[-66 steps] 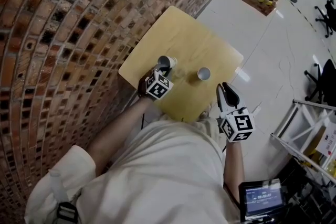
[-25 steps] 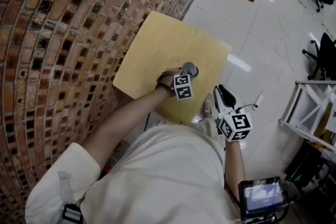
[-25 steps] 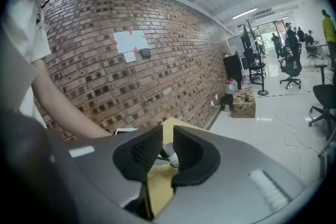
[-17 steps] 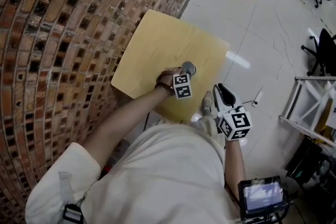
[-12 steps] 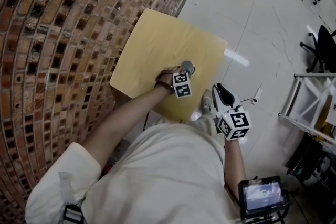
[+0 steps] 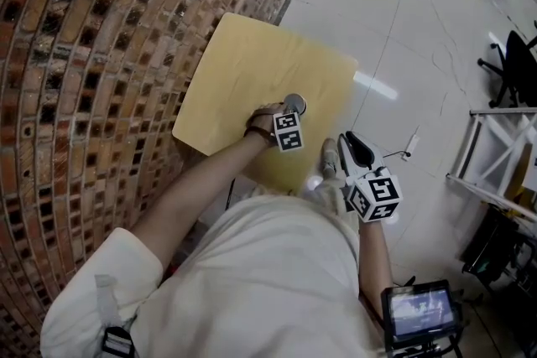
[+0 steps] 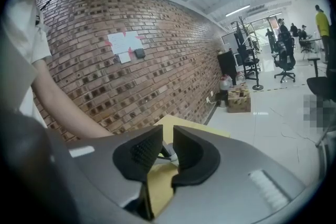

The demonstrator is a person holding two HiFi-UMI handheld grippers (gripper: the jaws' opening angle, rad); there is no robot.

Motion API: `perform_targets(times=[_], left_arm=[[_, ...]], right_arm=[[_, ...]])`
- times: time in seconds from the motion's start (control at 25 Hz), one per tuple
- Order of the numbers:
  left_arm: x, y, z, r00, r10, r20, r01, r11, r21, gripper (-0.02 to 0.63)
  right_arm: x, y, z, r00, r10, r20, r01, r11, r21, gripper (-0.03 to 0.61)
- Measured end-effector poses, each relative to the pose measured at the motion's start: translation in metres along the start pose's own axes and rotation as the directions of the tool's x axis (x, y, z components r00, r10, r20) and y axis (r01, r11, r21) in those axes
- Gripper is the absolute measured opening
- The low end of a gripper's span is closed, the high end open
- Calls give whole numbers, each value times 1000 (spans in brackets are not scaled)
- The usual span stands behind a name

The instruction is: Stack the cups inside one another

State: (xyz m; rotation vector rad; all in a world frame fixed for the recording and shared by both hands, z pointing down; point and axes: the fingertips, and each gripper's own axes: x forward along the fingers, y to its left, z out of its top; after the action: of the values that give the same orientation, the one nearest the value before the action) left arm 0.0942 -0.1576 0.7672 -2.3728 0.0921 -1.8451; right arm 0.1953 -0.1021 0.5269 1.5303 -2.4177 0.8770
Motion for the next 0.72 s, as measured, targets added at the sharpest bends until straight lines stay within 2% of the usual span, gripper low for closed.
perform_targets(times=[0.4,0.6,0.72], left_arm=[[8,-9,-12,999,-26,-21,26,1000,0,84],[11,-12,-16,999,-27,-30,28,1000,9,86],[7,-12,-13,1000,-19,13,19,1000,-5,130]], right_arm=[[-1,-1,-5,1000,6,1,-6,1000,13,60],[-3,3,-8,1000,7,-4,-7,1000,14,60],[-6,4,-9,1000,5,-4,-5,1000,14,60]])
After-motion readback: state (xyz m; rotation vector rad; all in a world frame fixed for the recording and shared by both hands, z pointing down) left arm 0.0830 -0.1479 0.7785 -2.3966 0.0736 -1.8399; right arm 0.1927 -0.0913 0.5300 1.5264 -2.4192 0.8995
